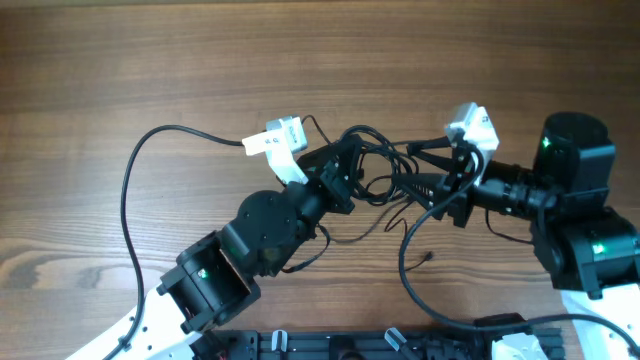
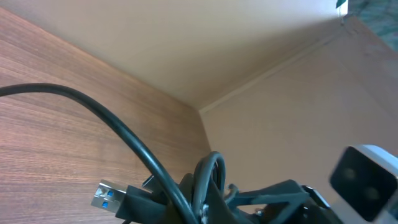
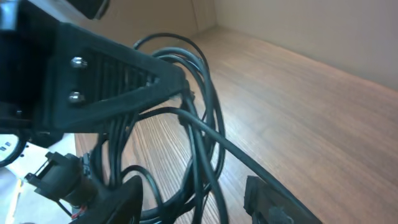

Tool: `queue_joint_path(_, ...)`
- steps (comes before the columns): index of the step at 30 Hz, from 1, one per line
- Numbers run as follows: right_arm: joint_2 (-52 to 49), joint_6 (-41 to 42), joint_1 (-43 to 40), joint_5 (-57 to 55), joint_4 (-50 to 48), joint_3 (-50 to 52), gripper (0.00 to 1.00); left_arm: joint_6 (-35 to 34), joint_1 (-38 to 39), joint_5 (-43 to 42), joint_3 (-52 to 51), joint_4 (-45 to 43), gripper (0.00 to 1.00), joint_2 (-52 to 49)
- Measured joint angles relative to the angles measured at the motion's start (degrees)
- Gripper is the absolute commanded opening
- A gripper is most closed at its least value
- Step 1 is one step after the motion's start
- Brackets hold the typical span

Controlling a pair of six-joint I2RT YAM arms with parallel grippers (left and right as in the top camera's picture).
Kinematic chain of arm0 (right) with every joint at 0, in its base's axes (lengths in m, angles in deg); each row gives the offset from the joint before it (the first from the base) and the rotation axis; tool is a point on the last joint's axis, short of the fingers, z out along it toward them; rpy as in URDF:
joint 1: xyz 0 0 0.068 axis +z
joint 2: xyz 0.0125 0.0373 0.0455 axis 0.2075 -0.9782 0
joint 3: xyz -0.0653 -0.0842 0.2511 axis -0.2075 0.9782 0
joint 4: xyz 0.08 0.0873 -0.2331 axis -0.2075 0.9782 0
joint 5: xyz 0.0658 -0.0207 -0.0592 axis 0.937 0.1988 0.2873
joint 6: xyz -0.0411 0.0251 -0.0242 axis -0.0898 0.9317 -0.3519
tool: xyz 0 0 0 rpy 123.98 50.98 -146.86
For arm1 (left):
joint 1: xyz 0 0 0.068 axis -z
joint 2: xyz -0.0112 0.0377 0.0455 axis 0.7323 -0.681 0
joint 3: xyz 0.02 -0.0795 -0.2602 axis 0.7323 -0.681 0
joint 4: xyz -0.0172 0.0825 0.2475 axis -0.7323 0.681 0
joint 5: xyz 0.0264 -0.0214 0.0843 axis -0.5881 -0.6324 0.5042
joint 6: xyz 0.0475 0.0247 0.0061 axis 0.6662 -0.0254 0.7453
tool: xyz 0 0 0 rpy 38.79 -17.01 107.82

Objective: Untangle cables

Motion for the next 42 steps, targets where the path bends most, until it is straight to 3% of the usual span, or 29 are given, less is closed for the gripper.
queue_joint_path(2,-0.79,0.44,0.00,0.00,-0.02,0.00,0.44,0.00,0.00,-0.76,0.00,-0.55,0.04,0.00)
queue_joint_path(5,-1.97,1.11,0.00,0.02,-0.02,0.00,0.04,0.00,0.00,-1.55,0.00,-1.55,0.04,0.00)
queue_joint_path(16,-2.49,1.09,0.00,-0.26,1.25,0.00,0.04,0.00,0.26,1.20,0.00,-1.27,0.04,-0.02)
queue_joint_path(22,1.20,4.52,1.44,-15.78,7.02,-0.11,0.04,-0.02,1.16,1.88,-0.76,-0.24,0.04,-0.02)
queue_joint_path(25,1.31,6.69,1.73,-18.34,7.43,-0.13,0.04,-0.02,1.31,1.36,-0.92,-0.09,0.04,-0.02)
queue_joint_path(26,1.31,7.15,1.75,-18.53,7.48,-0.13,0.11,-0.02,1.31,1.38,-0.94,0.04,0.04,-0.02)
queue_joint_path(27,1.31,7.39,1.75,-18.60,7.50,-0.13,0.37,-0.02,1.31,1.40,-0.96,0.17,0.04,-0.02)
queue_joint_path(28,1.31,7.52,1.70,-19.37,7.82,-0.13,0.57,-0.02,1.31,1.88,-0.96,0.17,0.04,-0.02)
queue_joint_path(30,1.14,6.49,0.35,-20.33,8.85,-0.11,0.77,0.00,0.48,4.72,-0.96,-0.04,0.04,1.20)
queue_joint_path(38,1.14,3.80,0.33,-16.04,8.44,-0.11,0.85,-0.02,0.22,7.26,-0.94,-0.28,0.04,2.51)
queue_joint_path(42,1.14,5.62,0.31,-19.71,7.45,-0.11,0.82,1.36,0.22,7.15,-0.94,-0.22,0.04,3.23)
